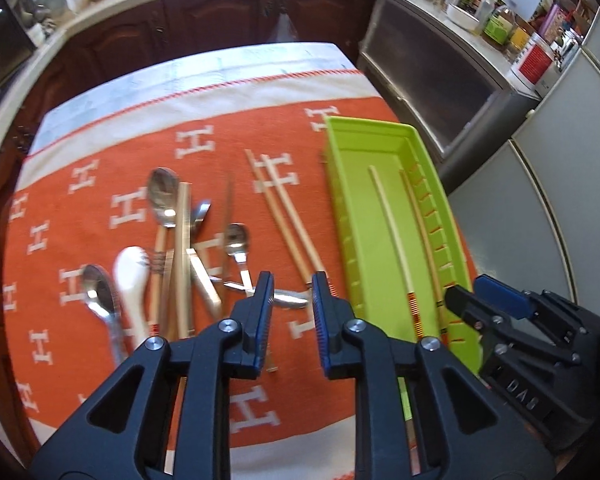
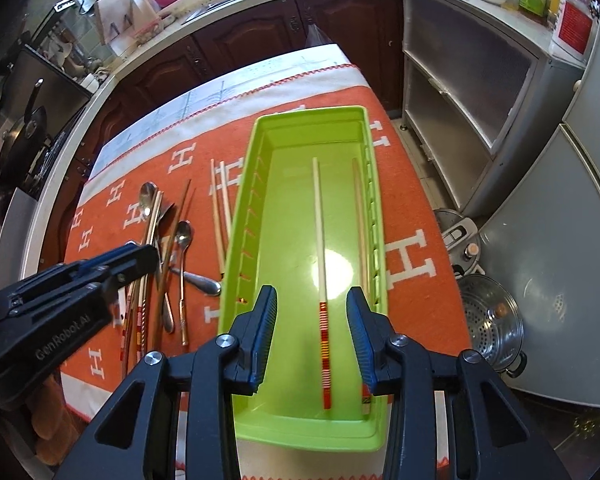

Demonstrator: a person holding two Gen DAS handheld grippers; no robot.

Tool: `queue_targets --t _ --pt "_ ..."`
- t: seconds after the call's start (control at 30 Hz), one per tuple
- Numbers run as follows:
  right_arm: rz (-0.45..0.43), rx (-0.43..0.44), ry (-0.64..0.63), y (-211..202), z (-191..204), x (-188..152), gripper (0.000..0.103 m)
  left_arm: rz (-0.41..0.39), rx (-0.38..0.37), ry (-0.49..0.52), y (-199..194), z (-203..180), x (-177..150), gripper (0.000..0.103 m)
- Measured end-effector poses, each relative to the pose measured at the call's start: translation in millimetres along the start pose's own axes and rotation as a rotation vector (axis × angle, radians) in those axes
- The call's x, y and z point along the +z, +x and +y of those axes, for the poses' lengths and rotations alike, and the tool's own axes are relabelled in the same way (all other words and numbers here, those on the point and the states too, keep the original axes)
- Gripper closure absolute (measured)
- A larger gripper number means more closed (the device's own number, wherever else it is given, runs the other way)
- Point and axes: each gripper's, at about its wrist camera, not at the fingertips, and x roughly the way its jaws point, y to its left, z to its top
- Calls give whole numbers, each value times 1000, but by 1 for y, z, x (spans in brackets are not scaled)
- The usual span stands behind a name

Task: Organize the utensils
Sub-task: 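Move both tools back over the utensil pile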

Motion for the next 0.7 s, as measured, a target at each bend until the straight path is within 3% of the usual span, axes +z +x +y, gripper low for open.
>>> queue_targets --t 0.13,0.3,0.7 --pt "4 10 -8 -4 7 -6 67 -23 48 -10 -16 21 -12 80" --pt "10 29 -24 -2 19 -9 66 -74 114 -25 -32 43 -24 50" --pt "12 53 -150 -4 70 -8 66 -152 225 -39 -57 67 -35 50"
